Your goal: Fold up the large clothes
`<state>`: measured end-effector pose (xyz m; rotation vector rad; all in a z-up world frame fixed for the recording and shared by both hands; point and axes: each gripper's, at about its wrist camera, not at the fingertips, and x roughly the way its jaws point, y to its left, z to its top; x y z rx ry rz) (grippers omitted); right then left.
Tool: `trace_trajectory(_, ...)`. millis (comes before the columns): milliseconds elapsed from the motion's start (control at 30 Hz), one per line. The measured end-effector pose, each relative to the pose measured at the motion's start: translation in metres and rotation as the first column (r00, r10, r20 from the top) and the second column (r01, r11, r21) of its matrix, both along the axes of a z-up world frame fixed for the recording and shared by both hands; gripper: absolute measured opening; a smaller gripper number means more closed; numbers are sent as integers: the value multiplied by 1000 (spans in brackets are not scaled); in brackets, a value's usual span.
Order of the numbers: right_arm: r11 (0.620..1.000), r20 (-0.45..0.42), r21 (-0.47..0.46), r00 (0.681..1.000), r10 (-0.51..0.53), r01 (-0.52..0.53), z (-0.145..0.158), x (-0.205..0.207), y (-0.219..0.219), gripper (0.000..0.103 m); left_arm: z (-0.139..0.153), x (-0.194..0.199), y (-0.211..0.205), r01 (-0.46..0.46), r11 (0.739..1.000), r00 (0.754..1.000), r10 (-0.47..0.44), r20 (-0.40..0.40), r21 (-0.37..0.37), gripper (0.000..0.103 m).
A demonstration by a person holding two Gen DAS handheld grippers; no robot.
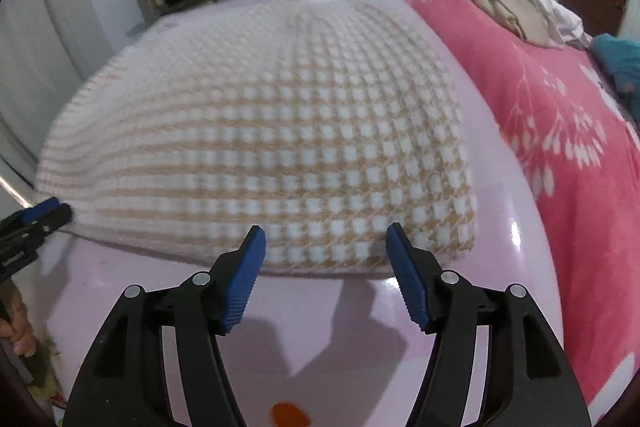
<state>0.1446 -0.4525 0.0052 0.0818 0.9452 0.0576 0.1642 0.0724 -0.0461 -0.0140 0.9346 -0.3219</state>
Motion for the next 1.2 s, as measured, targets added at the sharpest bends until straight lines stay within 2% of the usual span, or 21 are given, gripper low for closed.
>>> trace_trajectory(133, 1000, 76, 19, 997, 21, -23, 22, -34, 5, 73, 26, -25, -6, 46, 999, 995, -43, 85, -27, 68)
trace_trajectory(200, 999, 119, 31, 992, 28, -32, 32, -59, 6, 83, 40, -40, -9, 67, 997, 990, -62, 126, -36, 78)
trace_trajectory(300, 1000, 178, -7, 984, 30, -29, 47, -75, 10, 94, 63, -64, -9, 77, 996, 980, -67, 185, -46, 88)
trace_trajectory(400, 994, 239, -106, 971, 24, 2, 60, -96, 21, 95, 85, -76, -23, 55, 998, 970, -43, 240, -40, 98)
trace_trajectory(433, 993, 248, -117, 968, 25, 4, 61, -94, 20, 95, 89, -80, -25, 51, 998, 966, -40, 255, -39, 97)
trace_trajectory(600, 992, 338, -119, 941, -9, 52, 79, -104, 19, 95, 117, -96, -29, -14, 1000, 937, 12, 348, 1, 97)
trace_trajectory(733, 993, 388, -102, 922, -18, 62, 89, -107, 15, 95, 125, -102, -34, -95, 995, 911, 71, 407, 39, 97)
trace_trajectory(867, 994, 437, -84, 899, -22, 66, 90, -116, 14, 95, 120, -102, -40, -163, 983, 904, 116, 411, 81, 97)
trace_trajectory(1067, 995, 323, -84, 946, -31, 61, 72, -100, 16, 95, 104, -93, -51, -145, 982, 942, 99, 322, 123, 98)
trace_trajectory(1200, 995, 275, -82, 961, -29, 53, 64, -93, 18, 95, 92, -87, -59, -137, 976, 956, 86, 282, 167, 98)
